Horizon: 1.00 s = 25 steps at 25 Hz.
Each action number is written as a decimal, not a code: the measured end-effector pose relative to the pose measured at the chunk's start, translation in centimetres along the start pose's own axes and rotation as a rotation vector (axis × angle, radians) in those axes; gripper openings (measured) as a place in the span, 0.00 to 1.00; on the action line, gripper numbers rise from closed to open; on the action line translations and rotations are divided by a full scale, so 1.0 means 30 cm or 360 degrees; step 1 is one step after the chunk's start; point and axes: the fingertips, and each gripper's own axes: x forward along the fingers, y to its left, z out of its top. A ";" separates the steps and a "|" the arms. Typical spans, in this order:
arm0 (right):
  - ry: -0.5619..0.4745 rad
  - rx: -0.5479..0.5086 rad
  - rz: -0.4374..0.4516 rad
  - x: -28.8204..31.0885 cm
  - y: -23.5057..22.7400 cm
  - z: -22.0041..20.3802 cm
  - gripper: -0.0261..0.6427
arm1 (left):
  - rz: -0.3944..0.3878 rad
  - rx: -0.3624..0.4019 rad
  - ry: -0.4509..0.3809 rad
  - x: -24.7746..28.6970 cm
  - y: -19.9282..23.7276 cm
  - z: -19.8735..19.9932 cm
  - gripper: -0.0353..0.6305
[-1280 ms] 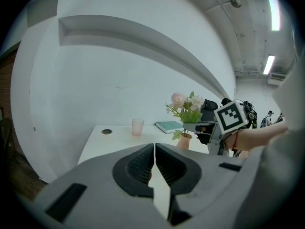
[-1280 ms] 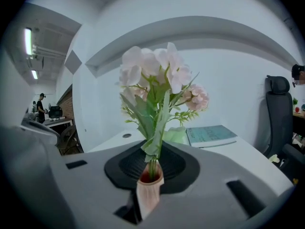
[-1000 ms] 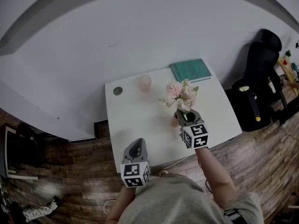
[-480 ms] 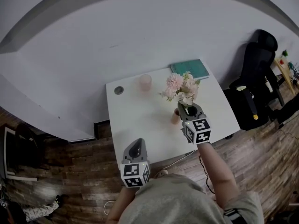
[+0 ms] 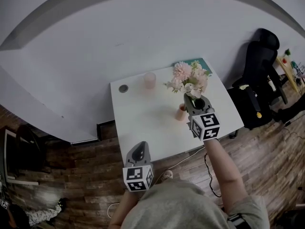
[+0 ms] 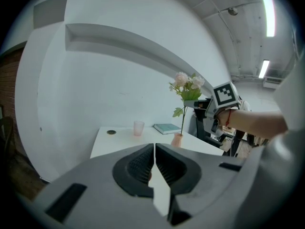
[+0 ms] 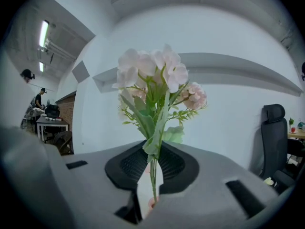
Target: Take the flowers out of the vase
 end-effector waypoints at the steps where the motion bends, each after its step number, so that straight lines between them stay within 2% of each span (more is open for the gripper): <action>1: -0.0017 -0.0005 -0.0006 -0.011 0.006 0.018 0.12 | -0.0002 0.0000 0.0000 -0.013 0.000 -0.003 0.07; 9: -0.0116 -0.0024 -0.0011 -0.123 0.096 0.110 0.12 | -0.0019 0.0010 -0.0021 -0.136 -0.008 -0.033 0.07; 15: -0.0151 -0.0039 0.0012 -0.275 0.258 0.078 0.12 | -0.0011 0.0025 -0.0068 -0.298 0.011 -0.119 0.07; 25: -0.0097 -0.0005 0.0049 -0.370 0.336 0.080 0.12 | -0.0022 0.0021 -0.0026 -0.372 -0.016 -0.109 0.07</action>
